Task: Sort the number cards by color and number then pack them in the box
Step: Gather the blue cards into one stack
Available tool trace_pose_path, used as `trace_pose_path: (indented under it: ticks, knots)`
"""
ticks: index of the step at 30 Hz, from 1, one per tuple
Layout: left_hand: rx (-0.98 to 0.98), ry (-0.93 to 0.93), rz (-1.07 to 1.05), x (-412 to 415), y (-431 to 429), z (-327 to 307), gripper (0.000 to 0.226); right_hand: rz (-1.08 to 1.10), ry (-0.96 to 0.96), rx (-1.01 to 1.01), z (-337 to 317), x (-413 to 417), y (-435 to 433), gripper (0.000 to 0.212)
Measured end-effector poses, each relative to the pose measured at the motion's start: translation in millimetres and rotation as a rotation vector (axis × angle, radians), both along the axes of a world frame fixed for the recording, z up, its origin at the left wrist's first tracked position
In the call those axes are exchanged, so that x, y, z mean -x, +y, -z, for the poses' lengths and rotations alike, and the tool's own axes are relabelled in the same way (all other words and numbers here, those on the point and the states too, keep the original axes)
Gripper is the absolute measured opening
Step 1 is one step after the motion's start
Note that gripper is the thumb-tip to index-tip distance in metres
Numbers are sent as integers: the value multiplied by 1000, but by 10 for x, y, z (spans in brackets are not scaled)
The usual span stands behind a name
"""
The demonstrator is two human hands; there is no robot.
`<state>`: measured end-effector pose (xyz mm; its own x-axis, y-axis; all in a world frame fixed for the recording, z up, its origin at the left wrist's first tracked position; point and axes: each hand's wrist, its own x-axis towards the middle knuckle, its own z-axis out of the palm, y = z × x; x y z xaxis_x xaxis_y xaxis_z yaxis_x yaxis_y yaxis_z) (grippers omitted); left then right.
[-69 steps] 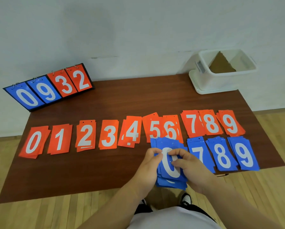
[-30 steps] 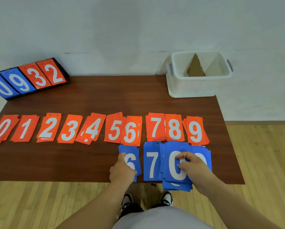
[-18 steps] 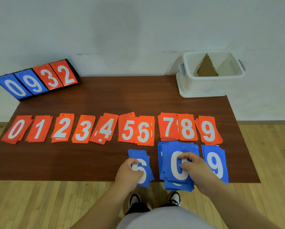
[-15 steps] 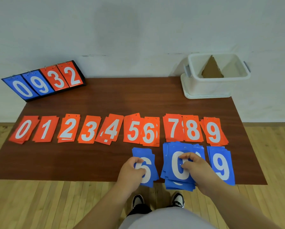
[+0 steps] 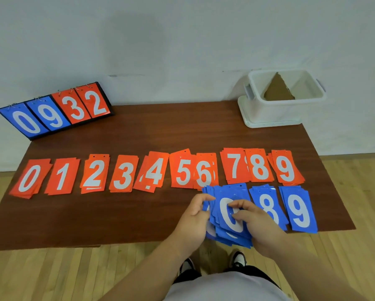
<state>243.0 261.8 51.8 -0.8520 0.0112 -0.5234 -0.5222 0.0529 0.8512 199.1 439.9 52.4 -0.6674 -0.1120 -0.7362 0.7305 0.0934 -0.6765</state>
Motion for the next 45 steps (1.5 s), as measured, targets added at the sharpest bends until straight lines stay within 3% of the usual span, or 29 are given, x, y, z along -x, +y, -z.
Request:
trace_pose_path:
  ticks: [6, 8, 11, 14, 17, 23, 27, 31, 35, 45]
  knots:
    - [-287, -114, -149, 164, 310, -60, 27, 67, -21, 84, -12, 68, 182, 28]
    - [-278, -136, -147, 238, 427, -24, 28, 59, 20, 27, 29, 147, 304, 28]
    - [-45, -103, -79, 327, 622, 200, 26, -11, 107, -166, 111, 278, 604, 25]
    - [290, -113, -35, 403, 837, 546, 47, -81, 141, -297, 143, 426, 1024, 25]
    - [512, -207, -51, 498, 1072, 815, 71, -136, 154, -333, 130, 601, 1463, 26]
    - [863, -352, -46, 769, 1631, 1002, 84, -200, 116, -355, 243, 957, 2121, 26]
    - [838, -417, -125, 842, 1822, 1039, 87, -244, 92, -346, 284, 1072, 2333, 24]
    - [726, -370, -209, 795, 1885, 1041, 84, -266, 72, -329, 303, 1101, 2407, 23]
    - [641, -265, -263, 687, 1870, 1113, 73, -267, 59, -293, 296, 1097, 2386, 23]
    - [445, -270, -414, 454, 1461, 794, 37, -249, 58, -311, 253, 1055, 2042, 23]
